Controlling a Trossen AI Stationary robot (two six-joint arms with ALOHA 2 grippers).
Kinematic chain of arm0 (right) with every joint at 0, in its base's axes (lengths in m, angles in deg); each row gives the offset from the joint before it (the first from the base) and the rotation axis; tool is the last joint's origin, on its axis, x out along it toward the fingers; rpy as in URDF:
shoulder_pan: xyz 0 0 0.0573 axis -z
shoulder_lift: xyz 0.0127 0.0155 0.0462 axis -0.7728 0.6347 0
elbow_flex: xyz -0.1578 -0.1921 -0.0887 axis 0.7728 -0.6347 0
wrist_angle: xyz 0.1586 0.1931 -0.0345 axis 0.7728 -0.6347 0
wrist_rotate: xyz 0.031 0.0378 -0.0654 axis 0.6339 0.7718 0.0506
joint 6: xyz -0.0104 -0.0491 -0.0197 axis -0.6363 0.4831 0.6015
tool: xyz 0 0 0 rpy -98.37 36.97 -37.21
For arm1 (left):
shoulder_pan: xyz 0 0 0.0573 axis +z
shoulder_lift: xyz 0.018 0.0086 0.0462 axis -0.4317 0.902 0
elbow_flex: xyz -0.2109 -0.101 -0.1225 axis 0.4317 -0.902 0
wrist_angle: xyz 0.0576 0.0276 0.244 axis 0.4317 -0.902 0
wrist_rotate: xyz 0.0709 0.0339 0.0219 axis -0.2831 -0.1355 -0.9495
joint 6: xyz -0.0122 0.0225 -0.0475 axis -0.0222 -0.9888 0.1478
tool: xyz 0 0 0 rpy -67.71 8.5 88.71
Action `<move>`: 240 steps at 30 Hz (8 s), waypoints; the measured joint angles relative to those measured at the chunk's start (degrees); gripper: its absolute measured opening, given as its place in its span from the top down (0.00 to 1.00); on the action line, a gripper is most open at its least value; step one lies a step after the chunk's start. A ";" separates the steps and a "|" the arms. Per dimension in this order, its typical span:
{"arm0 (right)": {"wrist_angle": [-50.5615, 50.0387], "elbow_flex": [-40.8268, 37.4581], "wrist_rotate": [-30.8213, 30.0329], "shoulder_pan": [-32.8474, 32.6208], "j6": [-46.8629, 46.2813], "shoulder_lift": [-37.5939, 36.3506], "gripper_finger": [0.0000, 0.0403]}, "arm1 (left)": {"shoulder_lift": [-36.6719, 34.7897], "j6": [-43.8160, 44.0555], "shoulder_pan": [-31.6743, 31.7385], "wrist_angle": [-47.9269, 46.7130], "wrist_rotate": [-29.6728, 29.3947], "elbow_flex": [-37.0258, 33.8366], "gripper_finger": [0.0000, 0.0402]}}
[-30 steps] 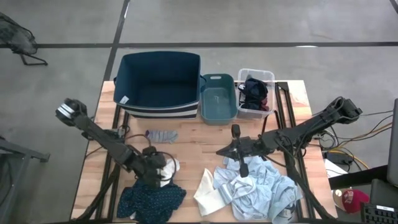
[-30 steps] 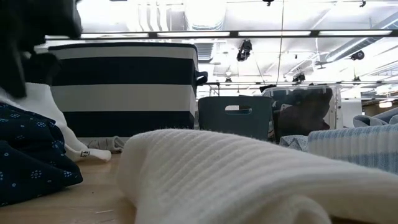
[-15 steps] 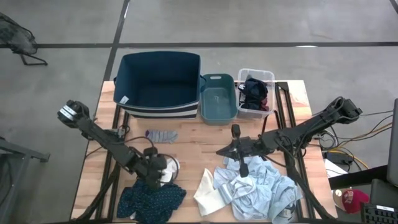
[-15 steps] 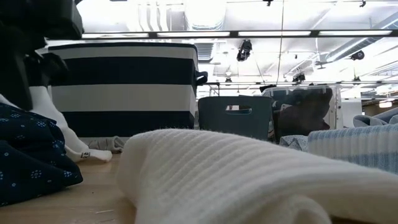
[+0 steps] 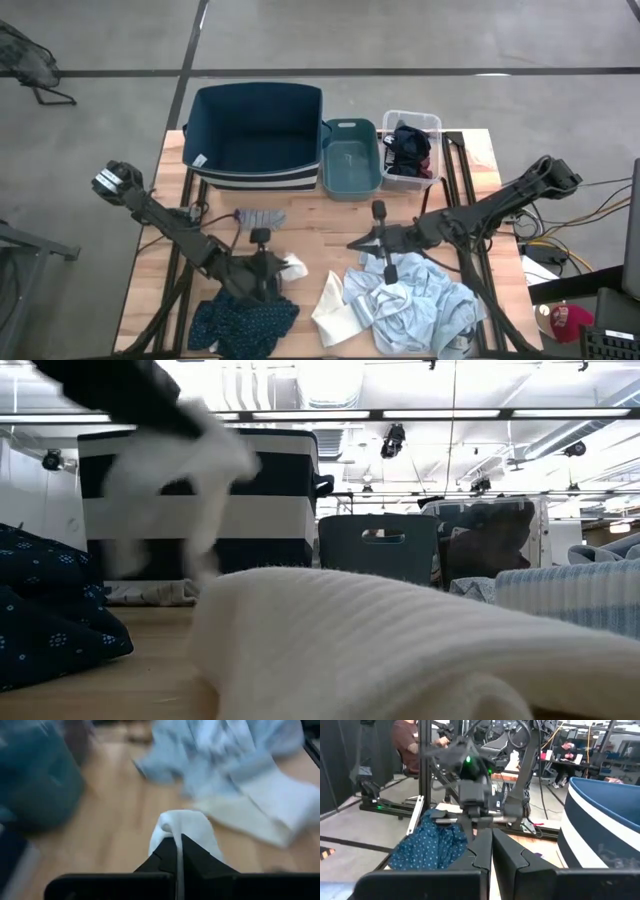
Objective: Pick & Place Cloths
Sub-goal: Put the top white sock into the green bin, then put the white sock into the green bin
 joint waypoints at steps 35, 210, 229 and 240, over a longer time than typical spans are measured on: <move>-0.95 7.24 -7.49 3.48 -1.36 16.39 0.50 | 1.85 -11.41 6.22 21.93 -13.16 2.16 0.97; -43.99 17.00 -24.26 8.42 -16.69 16.36 0.53 | 15.68 -19.15 8.94 2.80 24.91 18.61 0.96; -34.67 17.00 -11.78 6.03 -12.49 16.36 0.65 | 5.99 -1.78 8.37 7.34 -13.33 7.26 0.96; -30.25 17.00 -7.23 4.86 -11.98 16.42 0.73 | 6.06 1.40 8.37 5.34 -15.40 6.81 0.96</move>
